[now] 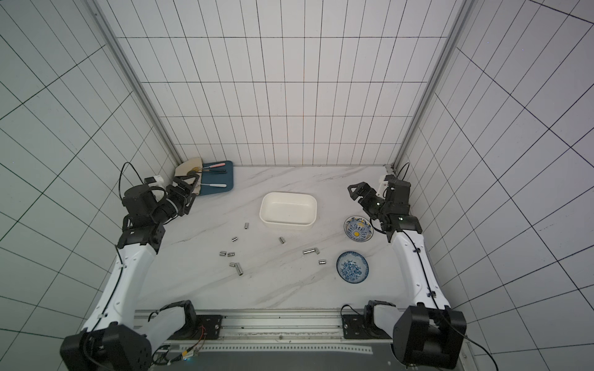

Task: Put the socket on the desktop into the storage box
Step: Pick up the socket head from the center of the board.

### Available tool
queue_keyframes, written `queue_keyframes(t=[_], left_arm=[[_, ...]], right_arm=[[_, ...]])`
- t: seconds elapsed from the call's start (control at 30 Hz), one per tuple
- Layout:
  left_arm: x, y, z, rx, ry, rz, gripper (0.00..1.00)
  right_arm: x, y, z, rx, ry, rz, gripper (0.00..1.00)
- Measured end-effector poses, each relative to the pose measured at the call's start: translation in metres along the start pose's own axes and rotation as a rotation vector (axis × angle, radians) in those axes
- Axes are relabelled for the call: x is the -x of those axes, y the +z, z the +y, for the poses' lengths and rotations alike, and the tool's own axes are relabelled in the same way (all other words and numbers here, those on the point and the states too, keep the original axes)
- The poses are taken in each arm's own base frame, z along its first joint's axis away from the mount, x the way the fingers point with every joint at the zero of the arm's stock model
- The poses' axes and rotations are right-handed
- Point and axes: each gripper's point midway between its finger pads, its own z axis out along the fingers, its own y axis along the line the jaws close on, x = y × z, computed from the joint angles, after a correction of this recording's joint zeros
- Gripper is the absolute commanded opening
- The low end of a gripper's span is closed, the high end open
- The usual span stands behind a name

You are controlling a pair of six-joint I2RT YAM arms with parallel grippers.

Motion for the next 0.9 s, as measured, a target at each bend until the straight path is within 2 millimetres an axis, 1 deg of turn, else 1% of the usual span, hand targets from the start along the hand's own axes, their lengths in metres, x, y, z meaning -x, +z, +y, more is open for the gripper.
queue_keyframes(t=[0.07, 0.13, 0.2, 0.27, 0.33, 0.4, 0.43, 0.53, 0.7, 0.8, 0.9], left_arm=[[-0.02, -0.005, -0.005, 0.007, 0.024, 0.053, 0.97], [-0.04, -0.009, -0.003, 0.019, 0.029, 0.107, 0.97], [-0.055, -0.011, 0.004, 0.033, 0.025, 0.152, 0.97], [-0.072, -0.012, 0.013, 0.056, 0.023, 0.207, 0.97], [-0.094, -0.012, 0.023, 0.087, 0.039, 0.281, 0.92], [-0.117, -0.014, 0.03, 0.117, 0.066, 0.352, 0.91], [-0.13, -0.015, 0.033, 0.133, 0.085, 0.389, 0.91], [-0.156, -0.023, 0.037, 0.158, 0.14, 0.464, 0.89], [-0.184, -0.034, 0.038, 0.175, 0.225, 0.535, 0.89], [-0.199, -0.036, 0.039, 0.185, 0.265, 0.575, 0.87], [-0.215, -0.033, 0.045, 0.216, 0.299, 0.619, 0.87]], right_arm=[[-0.011, -0.002, 0.007, -0.003, -0.013, 0.05, 0.93], [-0.029, -0.003, 0.019, -0.012, -0.066, 0.113, 0.91], [-0.049, -0.002, 0.029, -0.03, -0.133, 0.168, 0.89], [-0.071, -0.002, 0.027, -0.076, -0.19, 0.228, 0.83], [-0.094, 0.0, 0.015, -0.145, -0.236, 0.307, 0.8], [-0.113, 0.003, 0.0, -0.224, -0.272, 0.378, 0.79], [-0.121, 0.005, -0.01, -0.273, -0.295, 0.413, 0.78], [-0.139, 0.006, -0.029, -0.377, -0.362, 0.488, 0.74], [-0.156, 0.006, -0.043, -0.459, -0.447, 0.557, 0.68], [-0.162, 0.011, -0.05, -0.491, -0.474, 0.591, 0.59], [-0.17, 0.019, -0.058, -0.518, -0.49, 0.633, 0.56]])
